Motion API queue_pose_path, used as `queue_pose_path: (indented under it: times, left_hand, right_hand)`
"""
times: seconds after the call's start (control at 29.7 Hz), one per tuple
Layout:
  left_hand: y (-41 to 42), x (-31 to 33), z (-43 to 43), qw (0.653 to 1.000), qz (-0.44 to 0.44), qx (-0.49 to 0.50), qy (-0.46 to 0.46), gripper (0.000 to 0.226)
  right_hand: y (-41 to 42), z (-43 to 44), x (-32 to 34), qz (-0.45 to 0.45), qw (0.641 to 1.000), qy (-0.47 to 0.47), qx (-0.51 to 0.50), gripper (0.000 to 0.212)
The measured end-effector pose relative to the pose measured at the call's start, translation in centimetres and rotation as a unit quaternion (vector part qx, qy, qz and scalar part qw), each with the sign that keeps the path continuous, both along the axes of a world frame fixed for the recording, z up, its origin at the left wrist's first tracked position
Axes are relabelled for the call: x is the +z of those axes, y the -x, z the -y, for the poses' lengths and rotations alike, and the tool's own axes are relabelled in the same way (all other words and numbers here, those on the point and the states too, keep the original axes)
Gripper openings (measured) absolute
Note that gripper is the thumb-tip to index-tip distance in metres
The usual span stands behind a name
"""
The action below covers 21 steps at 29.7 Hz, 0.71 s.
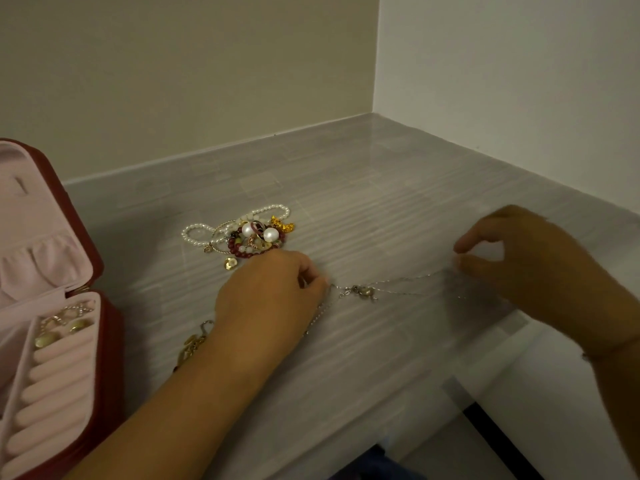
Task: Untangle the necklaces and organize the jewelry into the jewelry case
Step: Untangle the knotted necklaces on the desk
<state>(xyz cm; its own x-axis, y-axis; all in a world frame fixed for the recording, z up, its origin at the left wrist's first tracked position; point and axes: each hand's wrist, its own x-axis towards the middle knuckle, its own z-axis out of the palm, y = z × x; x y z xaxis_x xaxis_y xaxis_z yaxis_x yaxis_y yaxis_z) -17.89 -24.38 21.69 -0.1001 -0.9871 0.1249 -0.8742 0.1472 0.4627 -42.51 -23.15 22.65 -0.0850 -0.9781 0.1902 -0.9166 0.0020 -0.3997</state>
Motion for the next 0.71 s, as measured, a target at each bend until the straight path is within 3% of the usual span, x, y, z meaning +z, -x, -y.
queue_pose_path:
  times: [0.1, 0.17, 0.3, 0.54, 0.71]
  left_hand:
    - [0.0, -0.3, 0.4, 0.999, -0.012, -0.032, 0.008, 0.007]
    - [0.2, -0.5, 0.7, 0.996, -0.045, -0.081, 0.000, 0.017]
    - [0.7, -1.1, 1.0, 0.988, -0.056, -0.144, -0.024, 0.026]
    - [1.3, -1.4, 1.4, 0.983, -0.093, -0.155, -0.018, 0.003]
    - [1.3, -1.2, 1.3, 0.959, -0.240, -0.137, -0.067, 0.013]
  right_hand:
    - [-3.8, 0.1, -0.7, 0.054, 0.993, 0.027, 0.105, 0.016]
    - [-5.8, 0.3, -1.7, 0.065, 0.989, 0.019, 0.133, 0.020]
    - [-6.9, 0.6, -3.3, 0.067, 0.988, 0.058, 0.131, 0.014]
    - [-6.8, 0.2, -3.6, 0.118, 0.979, 0.102, 0.130, 0.016]
    - [-6.9, -0.6, -3.5, 0.147, 0.975, 0.115, 0.117, 0.025]
